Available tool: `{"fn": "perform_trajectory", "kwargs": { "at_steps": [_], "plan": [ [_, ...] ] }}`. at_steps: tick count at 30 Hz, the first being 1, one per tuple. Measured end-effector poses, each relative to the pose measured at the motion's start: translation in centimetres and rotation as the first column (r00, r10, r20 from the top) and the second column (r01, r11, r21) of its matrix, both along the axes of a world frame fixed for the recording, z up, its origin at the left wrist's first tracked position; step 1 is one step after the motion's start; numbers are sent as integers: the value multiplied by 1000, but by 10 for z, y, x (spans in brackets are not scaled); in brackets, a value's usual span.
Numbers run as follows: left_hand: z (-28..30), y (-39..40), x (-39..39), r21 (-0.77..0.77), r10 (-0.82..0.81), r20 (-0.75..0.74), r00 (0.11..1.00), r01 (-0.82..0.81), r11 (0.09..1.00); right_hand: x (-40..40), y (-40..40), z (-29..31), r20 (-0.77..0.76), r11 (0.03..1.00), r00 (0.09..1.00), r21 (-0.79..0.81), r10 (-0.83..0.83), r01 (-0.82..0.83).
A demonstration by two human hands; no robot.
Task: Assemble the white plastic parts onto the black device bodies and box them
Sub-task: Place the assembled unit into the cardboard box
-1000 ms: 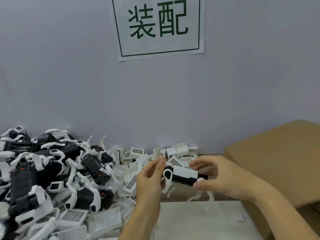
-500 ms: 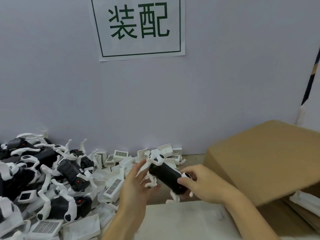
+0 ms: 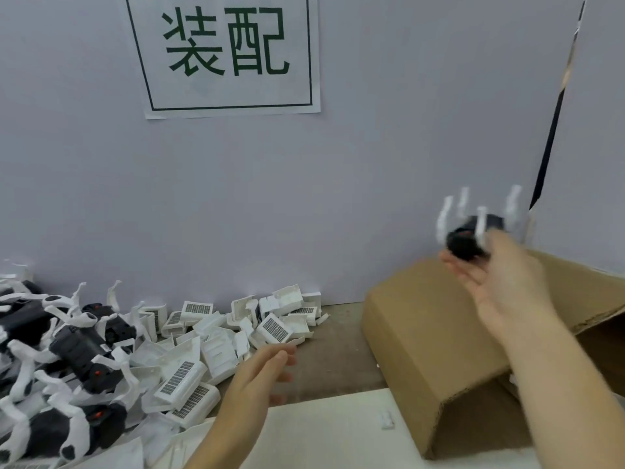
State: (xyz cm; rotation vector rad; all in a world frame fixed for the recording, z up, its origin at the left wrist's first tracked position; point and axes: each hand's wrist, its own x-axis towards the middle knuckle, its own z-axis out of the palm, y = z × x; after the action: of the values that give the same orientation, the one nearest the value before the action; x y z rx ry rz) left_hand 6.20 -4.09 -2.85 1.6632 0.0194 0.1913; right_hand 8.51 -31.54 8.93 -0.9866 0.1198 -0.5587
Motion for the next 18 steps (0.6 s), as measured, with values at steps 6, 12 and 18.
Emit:
{"fn": "perform_trajectory", "kwargs": {
  "at_steps": [6,12,18],
  "plan": [
    [-12,-3,1,586,-174,-10,985,147,797,28,-57,-33,122,954,992,298,7,-43],
    [-18,-1,5,662,-193,6,981,141,736,46,-53,-62,225,806,786,7,576,-592],
    [-18,-1,3,649,-213,-9,977,168,742,21,75,-25,-63,791,974,-573,218,-214]
  ]
}}
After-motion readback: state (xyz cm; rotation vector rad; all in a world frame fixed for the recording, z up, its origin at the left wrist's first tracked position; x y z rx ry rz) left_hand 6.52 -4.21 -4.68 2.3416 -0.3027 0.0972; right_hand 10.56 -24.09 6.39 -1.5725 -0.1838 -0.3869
